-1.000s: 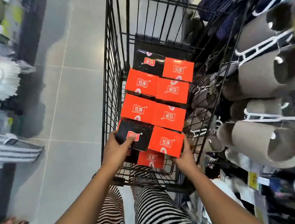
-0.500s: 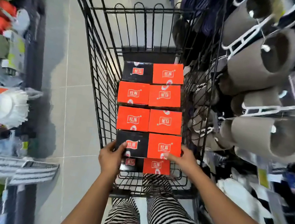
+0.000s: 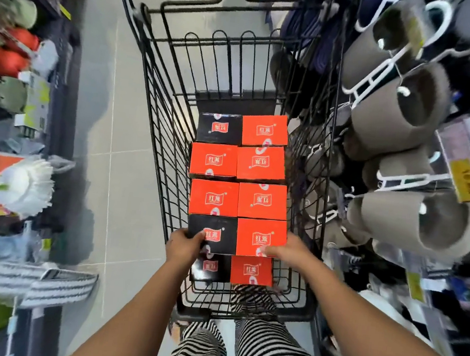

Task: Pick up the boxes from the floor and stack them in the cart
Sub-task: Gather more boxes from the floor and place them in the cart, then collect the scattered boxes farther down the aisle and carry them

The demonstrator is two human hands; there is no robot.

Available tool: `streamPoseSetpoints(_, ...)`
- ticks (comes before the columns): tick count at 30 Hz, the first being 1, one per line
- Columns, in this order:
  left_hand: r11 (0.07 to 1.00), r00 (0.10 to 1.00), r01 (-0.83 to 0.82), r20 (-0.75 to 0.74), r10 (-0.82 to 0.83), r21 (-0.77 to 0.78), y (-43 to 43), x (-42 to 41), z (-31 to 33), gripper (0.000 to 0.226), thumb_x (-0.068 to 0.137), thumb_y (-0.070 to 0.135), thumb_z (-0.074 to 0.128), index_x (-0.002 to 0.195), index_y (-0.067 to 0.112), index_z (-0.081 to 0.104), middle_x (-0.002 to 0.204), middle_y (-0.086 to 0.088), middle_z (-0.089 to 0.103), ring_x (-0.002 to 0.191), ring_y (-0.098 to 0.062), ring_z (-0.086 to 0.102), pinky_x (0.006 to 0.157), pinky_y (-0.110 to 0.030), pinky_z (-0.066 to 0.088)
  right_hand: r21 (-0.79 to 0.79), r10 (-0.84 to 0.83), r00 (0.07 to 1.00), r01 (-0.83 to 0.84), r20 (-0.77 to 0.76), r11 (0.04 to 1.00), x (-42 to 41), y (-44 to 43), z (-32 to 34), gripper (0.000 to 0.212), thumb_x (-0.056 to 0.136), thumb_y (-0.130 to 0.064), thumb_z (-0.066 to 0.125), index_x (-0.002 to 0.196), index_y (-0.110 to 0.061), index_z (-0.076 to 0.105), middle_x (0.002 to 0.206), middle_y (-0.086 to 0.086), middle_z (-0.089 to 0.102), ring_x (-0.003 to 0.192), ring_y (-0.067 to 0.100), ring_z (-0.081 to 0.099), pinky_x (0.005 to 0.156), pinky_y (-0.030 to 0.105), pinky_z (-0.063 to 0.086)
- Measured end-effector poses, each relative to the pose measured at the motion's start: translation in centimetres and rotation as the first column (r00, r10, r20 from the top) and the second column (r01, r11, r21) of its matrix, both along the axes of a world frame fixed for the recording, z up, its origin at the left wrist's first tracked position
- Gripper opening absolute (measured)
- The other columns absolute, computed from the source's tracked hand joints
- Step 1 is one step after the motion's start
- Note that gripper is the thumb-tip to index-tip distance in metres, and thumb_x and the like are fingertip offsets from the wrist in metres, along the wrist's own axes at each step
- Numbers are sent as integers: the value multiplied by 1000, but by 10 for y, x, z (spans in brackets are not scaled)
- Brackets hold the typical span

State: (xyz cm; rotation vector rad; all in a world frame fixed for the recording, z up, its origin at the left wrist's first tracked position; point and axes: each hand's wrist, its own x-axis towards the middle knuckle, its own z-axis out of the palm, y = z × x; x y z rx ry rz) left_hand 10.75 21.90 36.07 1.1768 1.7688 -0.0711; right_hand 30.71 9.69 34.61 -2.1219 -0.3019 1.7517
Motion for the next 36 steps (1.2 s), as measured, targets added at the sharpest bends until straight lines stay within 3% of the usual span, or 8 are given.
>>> streamPoseSetpoints(4, 997, 997, 63, -50, -61, 37, -2, 2, 17, 34, 87, 33, 64, 104, 4, 67, 102, -13, 70, 91, -28, 61, 70, -27, 39, -171, 224, 940, -185, 255, 968, -8, 17, 11, 42, 77, -26, 73, 113, -8, 61, 110, 8, 66, 99, 24, 63, 90, 35, 53)
streamPoseSetpoints(8, 980, 995, 95, -3, -96, 174, -5, -19, 44, 32, 90, 25, 62, 112, 2, 65, 112, -15, 68, 103, -30, 61, 80, -29, 42, -255, 387, 672, -291, 631, 922, -37, 34, 52, 55, 83, -27, 61, 131, -7, 44, 128, 14, 51, 123, 32, 46, 97, 41, 46)
streamPoseSetpoints(13, 893, 997, -43, 82, 7, 449, -12, -101, 78, 27, 91, 23, 60, 111, 7, 67, 109, -12, 71, 104, -28, 64, 90, -33, 48, -97, 413, 529, -524, 742, 846, -109, 60, 78, 43, 84, -22, 55, 121, -3, 47, 122, 19, 53, 119, 38, 45, 97, 40, 39)
streamPoseSetpoints(18, 758, 946, -310, 102, 309, 574, -52, -240, 107, 32, 93, 25, 57, 121, 10, 61, 119, -11, 65, 111, -29, 59, 93, -37, 47, -39, 486, 323, -801, 812, 597, -235, 80, 104, 42, 89, -30, 55, 118, 1, 50, 122, 25, 55, 115, 41, 50, 96, 43, 39)
streamPoseSetpoints(24, 602, 754, -566, 58, 655, 564, -169, -421, 116, 42, 94, 36, 57, 130, 15, 55, 128, -8, 61, 118, -27, 55, 88, -29, 40, -15, 624, 148, -969, 767, 248, -415, 53, 122, 59, 93, -47, 50, 126, 1, 42, 120, 21, 56, 114, 38, 52, 93, 41, 43)
streamPoseSetpoints(27, 538, 637, -635, -19, 771, 554, -243, -494, 111, 51, 92, 42, 58, 134, 13, 51, 132, -12, 58, 122, -30, 52, 96, -33, 39, -57, 670, -7, -997, 742, 53, -499, 23, 119, 62, 92, -50, 50, 126, 1, 42, 122, 23, 55, 116, 38, 50, 98, 40, 39)
streamPoseSetpoints(33, 381, 369, -784, -126, 921, 490, -394, -583, 95, 52, 88, 49, 60, 127, 16, 57, 124, -16, 62, 116, -36, 55, 94, -38, 43, -113, 728, -235, -970, 644, -214, -634, -45, 111, 77, 88, -54, 53, 143, -5, 30, 136, 20, 46, 129, 38, 37, 103, 41, 37)
streamPoseSetpoints(36, 298, 244, -856, -179, 953, 421, -452, -606, 82, 64, 87, 56, 56, 136, 14, 48, 131, -17, 57, 121, -36, 51, 98, -40, 42, -141, 676, -374, -916, 635, -375, -684, -76, 104, 79, 87, -55, 55, 144, -7, 29, 140, 20, 43, 131, 37, 36, 103, 41, 38)
